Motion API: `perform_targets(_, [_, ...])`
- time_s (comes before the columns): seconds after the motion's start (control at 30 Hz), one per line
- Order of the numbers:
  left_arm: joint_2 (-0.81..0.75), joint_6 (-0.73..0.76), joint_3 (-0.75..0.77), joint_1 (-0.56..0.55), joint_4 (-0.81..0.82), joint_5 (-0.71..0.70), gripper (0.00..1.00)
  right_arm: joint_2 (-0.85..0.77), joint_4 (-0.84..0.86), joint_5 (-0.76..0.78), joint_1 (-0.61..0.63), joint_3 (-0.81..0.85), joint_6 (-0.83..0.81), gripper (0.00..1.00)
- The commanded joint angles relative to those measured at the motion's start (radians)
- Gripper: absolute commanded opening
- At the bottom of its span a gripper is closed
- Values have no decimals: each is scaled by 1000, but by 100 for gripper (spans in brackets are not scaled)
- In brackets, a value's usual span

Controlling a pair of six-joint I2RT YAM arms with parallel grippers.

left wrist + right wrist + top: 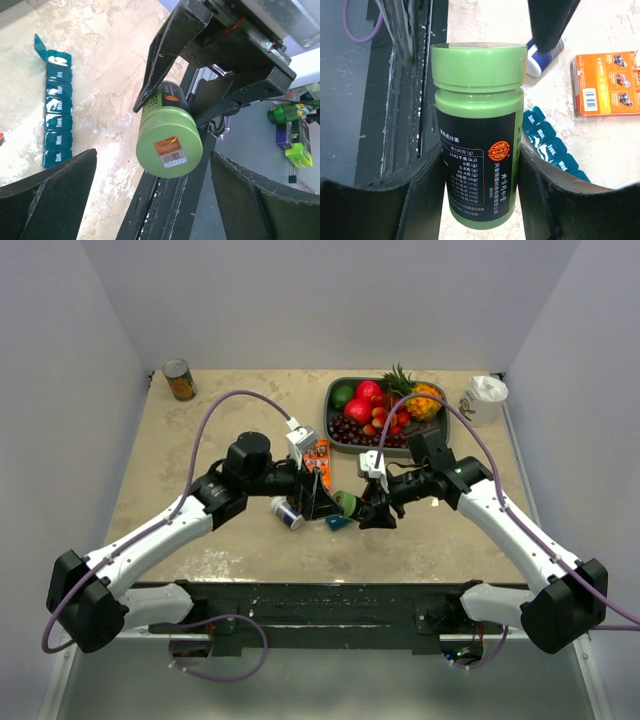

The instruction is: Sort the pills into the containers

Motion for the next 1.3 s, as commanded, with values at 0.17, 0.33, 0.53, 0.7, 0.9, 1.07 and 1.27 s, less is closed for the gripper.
perform_targets(0.17, [-121, 17, -17, 62, -66, -40, 99, -31, 24, -48, -4, -1, -14, 4])
perform_targets(0.33, [-164, 14, -24, 102, -87, -43, 99, -31, 21, -39, -5, 2, -20, 4])
perform_targets(0.53, [-194, -93, -81, 135, 26, -8, 99, -24, 16, -9, -5, 14, -34, 4])
perform_targets(0.7, [-128, -223, -122, 133, 154, 24, 95, -16, 31, 39, -4, 23, -26, 4])
perform_targets(0.9, [-79, -299, -113, 87, 240, 14, 88, -2, 53, 70, -2, 25, -5, 4])
perform_targets(1.07, [-42, -297, -75, 43, 186, -54, 87, 2, 62, 70, -2, 23, 6, 4])
perform_targets(1.27, [-5, -289, -49, 9, 157, -80, 82, 10, 67, 74, -2, 25, 15, 4])
